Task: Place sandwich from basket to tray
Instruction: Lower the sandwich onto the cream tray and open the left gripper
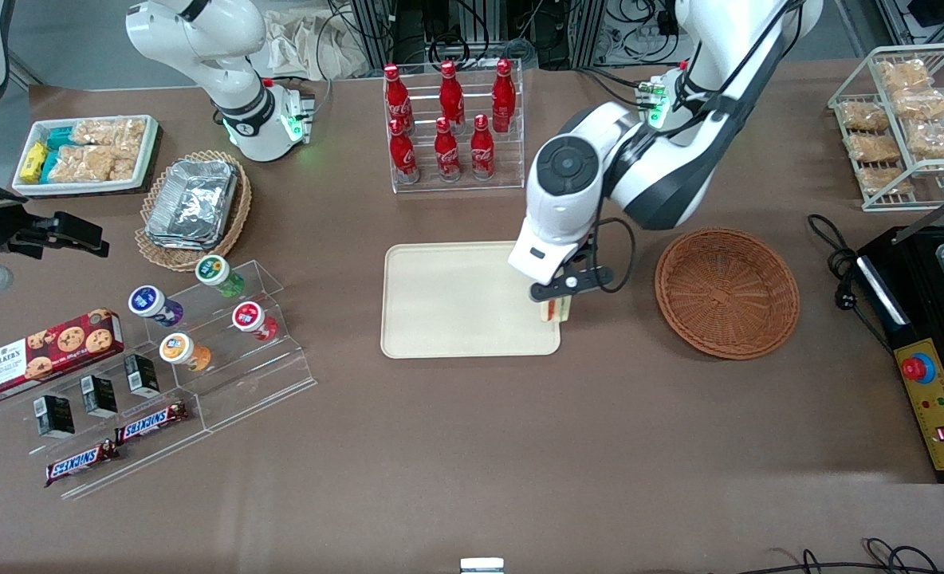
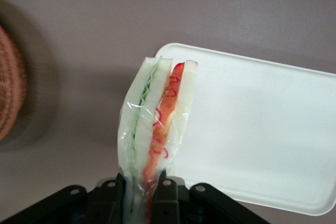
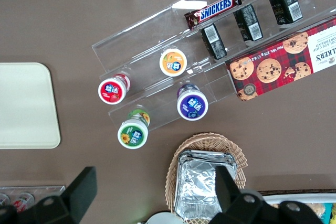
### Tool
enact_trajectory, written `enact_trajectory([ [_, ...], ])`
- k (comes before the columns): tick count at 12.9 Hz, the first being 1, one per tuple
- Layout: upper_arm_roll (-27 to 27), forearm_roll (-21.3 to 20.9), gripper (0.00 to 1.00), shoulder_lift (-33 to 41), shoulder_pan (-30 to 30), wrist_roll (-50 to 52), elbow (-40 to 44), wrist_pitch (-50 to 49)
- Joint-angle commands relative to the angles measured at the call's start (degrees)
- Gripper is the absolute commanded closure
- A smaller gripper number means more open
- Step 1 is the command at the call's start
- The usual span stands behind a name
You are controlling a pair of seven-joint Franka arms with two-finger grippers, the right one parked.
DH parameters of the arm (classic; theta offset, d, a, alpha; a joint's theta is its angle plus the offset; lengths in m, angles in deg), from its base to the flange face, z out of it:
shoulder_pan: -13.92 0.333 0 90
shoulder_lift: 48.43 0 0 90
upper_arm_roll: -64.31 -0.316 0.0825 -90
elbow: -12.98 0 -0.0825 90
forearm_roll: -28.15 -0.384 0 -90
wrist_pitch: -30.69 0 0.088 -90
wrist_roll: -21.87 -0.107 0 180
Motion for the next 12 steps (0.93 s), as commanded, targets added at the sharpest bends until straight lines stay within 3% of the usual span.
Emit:
enact_trajectory([
  [1, -0.18, -1.81, 1.0, -3.57, -0.84, 1.13, -0.08, 4.7],
  [4, -0.26, -1.98, 1.0, -6.3, -1.62, 0.61, -3.43, 13.33],
  [6, -0.35, -6.0, 1.0, -8.41, -1.89, 1.22, -3.34, 13.51],
  [11, -0.35, -8.75, 0.98, -11.58, -2.33, 1.22, -3.43, 13.6],
  [12, -0.35, -8.84, 0.75, -12.19, -2.33, 1.22, -3.43, 13.6],
])
